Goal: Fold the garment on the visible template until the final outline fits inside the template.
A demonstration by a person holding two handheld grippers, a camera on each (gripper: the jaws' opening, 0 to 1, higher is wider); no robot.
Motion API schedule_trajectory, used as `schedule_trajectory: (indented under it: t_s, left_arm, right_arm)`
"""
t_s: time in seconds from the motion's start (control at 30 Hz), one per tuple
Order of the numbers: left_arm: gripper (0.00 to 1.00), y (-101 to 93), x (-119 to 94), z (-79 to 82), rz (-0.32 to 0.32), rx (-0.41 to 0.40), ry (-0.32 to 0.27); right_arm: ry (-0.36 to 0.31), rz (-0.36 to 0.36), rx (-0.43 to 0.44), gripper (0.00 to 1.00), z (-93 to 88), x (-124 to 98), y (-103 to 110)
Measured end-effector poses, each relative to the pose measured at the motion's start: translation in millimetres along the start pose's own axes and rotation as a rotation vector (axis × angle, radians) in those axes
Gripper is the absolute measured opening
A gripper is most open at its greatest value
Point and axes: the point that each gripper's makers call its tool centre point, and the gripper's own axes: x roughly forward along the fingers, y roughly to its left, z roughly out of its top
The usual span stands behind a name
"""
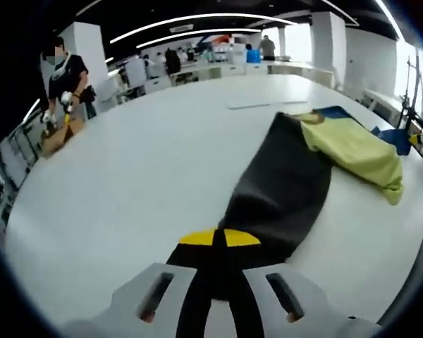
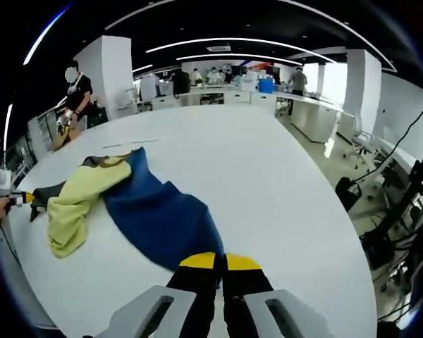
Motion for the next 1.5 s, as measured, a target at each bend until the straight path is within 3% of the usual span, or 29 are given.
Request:
schedule_trajectory:
  t_s: [0.4, 0.67, 0.8, 0.9, 1.5]
  left_arm:
    - [0.00, 18.2, 17, -6.7, 0.057, 0.079, 0.078]
    - [0.00, 35.1, 22, -6.7, 0.094, 0.122, 0.117]
    - [0.00, 44.4, 23, -7.4, 0.110, 0.083, 0.126]
    - [0.00, 53.0, 24, -8.1, 0.132, 0.148, 0.154]
    - [0.00, 76.8, 33, 5.8, 0.169, 0.164, 0.165]
  right_arm:
    - [0.057, -0.028, 0.023, 0.00, -2.7, 24, -29]
    - [0.089, -0.067, 0.003, 0.00, -7.3, 26, -44]
    - [0.106, -0.088, -0.009, 0.00, -10.6, 25, -52]
    - [0.132, -0.097, -0.037, 0.00, -14.0, 24, -58]
    - [0.161, -0.163, -0.074, 0.00, -12.4, 26, -91]
